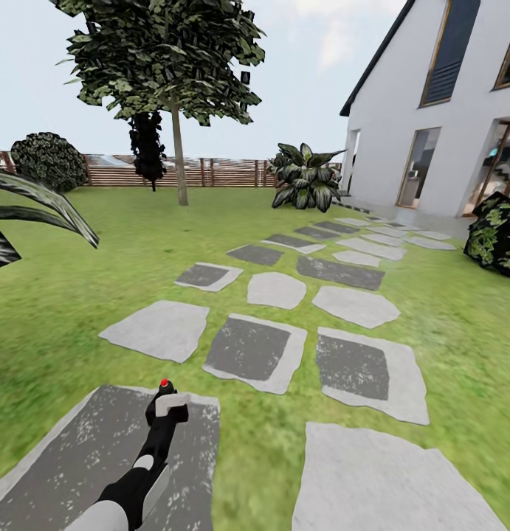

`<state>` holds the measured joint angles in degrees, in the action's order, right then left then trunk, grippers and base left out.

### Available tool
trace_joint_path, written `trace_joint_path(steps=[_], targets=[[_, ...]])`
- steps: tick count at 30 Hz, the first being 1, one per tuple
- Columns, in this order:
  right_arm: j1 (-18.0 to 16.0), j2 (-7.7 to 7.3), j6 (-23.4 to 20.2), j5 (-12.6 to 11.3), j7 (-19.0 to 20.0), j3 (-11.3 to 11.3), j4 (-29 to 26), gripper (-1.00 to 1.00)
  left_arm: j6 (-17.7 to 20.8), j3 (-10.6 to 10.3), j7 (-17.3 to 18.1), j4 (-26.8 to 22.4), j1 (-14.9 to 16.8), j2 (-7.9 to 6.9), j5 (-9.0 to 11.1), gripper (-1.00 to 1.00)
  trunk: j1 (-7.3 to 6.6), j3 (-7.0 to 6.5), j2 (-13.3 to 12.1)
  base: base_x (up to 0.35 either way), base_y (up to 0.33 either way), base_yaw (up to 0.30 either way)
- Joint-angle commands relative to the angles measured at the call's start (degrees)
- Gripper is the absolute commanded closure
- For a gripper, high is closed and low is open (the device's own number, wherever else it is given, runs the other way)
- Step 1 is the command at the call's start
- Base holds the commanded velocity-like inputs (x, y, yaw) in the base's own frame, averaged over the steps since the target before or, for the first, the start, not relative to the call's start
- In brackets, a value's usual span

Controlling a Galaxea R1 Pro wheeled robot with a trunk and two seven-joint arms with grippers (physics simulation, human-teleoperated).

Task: In the garden, pick up the pesticide atomizer on the floor and spray pesticide onto both trees until each tree trunk is fully covered.

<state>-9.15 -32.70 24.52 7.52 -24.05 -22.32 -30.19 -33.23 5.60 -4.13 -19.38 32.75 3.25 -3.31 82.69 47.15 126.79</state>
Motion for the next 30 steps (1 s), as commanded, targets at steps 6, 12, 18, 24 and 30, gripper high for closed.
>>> trace_joint_path(steps=[6,12,18,24,30], targets=[[-0.2,1.69,0.1,0.6,2.1,-0.2,-0.5,-1.00,-0.2,0.3,-0.2,0.0,0.0,0.06,-0.4,1.00,-1.34,-1.03,-2.4,0.000,0.000,-0.001],[-0.2,1.96,0.2,0.6,2.4,-0.3,-0.6,-1.00,-0.2,0.4,-0.2,0.0,0.0,0.06,-0.4,1.00,-2.65,-2.10,-4.8,0.000,0.000,-0.035],[-0.2,20.12,0.1,0.7,15.7,-0.1,0.2,-1.00,-0.1,0.7,-0.1,0.4,0.0,0.04,-0.4,1.00,-3.97,-3.18,-7.2,0.000,0.000,-0.005],[-1.2,27.82,0.2,0.8,17.8,0.8,0.6,-1.00,-0.1,0.8,-0.1,1.7,0.0,0.00,-0.5,1.00,-5.29,-4.26,-9.6,0.000,0.000,0.000],[-2.7,31.63,0.2,0.8,18.0,5.2,0.7,-1.00,-0.2,0.8,-0.1,2.5,0.0,0.00,-0.5,1.00,-6.61,-5.34,-12.0,0.000,0.000,0.000]])
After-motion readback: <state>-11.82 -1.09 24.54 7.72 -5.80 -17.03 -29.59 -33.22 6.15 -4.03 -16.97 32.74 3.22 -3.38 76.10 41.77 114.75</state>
